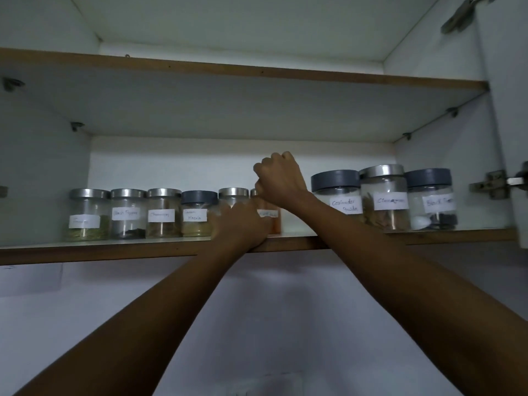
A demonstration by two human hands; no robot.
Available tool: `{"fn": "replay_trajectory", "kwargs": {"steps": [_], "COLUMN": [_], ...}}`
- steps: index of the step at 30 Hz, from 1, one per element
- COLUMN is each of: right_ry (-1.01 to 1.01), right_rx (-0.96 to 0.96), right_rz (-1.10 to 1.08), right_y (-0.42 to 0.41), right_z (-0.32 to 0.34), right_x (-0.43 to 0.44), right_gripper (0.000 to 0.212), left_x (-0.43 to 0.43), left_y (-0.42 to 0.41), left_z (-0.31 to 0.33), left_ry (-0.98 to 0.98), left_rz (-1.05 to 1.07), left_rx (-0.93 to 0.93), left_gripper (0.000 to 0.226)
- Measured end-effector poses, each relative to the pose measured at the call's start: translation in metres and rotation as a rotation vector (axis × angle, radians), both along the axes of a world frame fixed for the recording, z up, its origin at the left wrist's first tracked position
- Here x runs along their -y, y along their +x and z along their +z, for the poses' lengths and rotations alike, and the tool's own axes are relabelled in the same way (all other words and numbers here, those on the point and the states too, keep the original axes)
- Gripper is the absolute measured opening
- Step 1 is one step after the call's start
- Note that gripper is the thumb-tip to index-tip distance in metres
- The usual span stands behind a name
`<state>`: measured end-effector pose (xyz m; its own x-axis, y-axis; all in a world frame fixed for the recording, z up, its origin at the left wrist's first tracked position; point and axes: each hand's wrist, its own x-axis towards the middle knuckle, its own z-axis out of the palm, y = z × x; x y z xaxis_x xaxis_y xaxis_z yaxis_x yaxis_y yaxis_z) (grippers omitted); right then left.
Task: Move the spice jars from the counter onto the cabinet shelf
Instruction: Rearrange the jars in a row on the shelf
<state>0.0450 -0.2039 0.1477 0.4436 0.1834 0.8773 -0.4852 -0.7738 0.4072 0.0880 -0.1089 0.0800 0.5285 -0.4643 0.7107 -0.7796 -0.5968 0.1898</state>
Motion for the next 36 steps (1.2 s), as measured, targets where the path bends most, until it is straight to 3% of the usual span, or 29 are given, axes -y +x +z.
{"fn": "replay_trajectory", "kwargs": {"steps": [4, 12, 18, 22, 25, 31, 36], "right_ry": [-0.021, 0.065, 0.173, 0.196, 0.255, 0.257, 0.392], "right_rx": [0.031, 0.106, 0.170, 0.137, 0.051, -0.047, -0.229], "right_rz": [-0.058, -0.046, -0.066, -0.144, -0.101, -0.016, 0.058], "right_y": [-0.028, -0.087, -0.142, -0.166, -0.173, -0.173, -0.181], "right_z": [-0.010, -0.018, -0.013, -0.011, -0.010, -0.010, 0.008], "right_x": [0.010, 0.033, 0.072, 0.099, 0.112, 0.121, 0.119], "right_gripper": [0.013, 0.035, 0.042, 0.044, 0.046, 0.045, 0.047], "left_x": [-0.002, -0.008, 0.004, 0.029, 0.049, 0.065, 0.067], "left_y": [-0.001, -0.008, -0.026, -0.054, -0.073, -0.084, -0.079], "left_z": [0.002, 0.001, 0.011, 0.030, 0.050, 0.063, 0.069], "left_ry": [0.012, -0.013, -0.013, -0.115, -0.051, 0.108, 0.195], "left_rz": [-0.165, -0.293, -0.168, -0.322, -0.316, -0.280, -0.301], "left_rx": [0.051, 0.188, 0.502, 0.452, 0.466, 0.353, 0.260], "left_gripper": [0.036, 0.039, 0.043, 0.057, 0.064, 0.037, 0.049]}}
